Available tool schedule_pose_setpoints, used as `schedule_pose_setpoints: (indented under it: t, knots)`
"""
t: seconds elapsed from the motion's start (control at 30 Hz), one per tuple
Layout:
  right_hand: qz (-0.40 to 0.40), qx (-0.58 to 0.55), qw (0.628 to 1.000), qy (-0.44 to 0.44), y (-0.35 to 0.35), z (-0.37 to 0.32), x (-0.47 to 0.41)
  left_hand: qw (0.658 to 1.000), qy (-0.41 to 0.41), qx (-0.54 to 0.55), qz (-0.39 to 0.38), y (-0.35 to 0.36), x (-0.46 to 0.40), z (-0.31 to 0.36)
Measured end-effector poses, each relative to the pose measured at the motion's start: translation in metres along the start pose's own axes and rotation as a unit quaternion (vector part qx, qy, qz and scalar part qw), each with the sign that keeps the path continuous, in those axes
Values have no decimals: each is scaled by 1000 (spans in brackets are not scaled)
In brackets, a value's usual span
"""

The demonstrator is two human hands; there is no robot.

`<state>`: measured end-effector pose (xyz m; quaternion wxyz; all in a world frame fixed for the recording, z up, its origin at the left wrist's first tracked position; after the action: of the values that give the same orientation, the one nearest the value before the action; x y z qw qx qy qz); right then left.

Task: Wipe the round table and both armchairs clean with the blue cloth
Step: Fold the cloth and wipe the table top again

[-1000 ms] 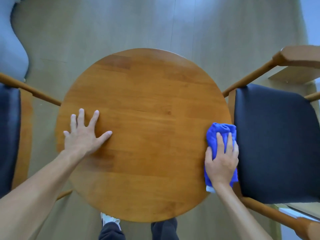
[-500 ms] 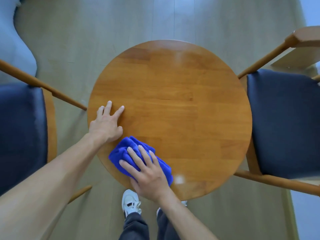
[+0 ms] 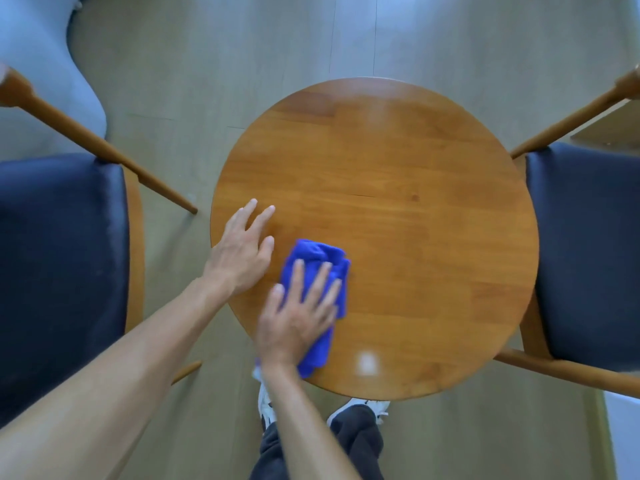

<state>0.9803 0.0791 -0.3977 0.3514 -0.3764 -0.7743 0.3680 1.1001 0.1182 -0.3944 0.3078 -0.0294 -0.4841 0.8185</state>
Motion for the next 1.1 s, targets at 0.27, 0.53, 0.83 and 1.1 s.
schedule_pose_setpoints:
  t: [0.27, 0.53, 0.83, 1.1]
  knots:
    - [-10, -67, 990, -122, -63, 79, -99, 990, 72, -88, 89, 50, 73, 28]
    - [56, 180, 956, -224, -77, 166, -160, 962, 134, -217, 93, 55, 47, -6]
    - [63, 185, 955, -221, -81, 159, -159, 964, 92, -198, 150, 61, 66, 1]
    - [-78, -65, 985, -138, -105, 152, -163, 992, 90, -90, 16, 187, 145, 185]
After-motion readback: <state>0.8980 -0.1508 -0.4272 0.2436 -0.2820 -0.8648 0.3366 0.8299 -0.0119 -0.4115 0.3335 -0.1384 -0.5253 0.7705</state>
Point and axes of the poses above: each hand's wrist, its own x-axis away from the middle knuckle, its own y-axis out of the palm, z = x × y, the point moved 1 cm from there along -x, towards the middle knuckle, and after that the axes turned 9 degrees about y, right-handed, at the moved point
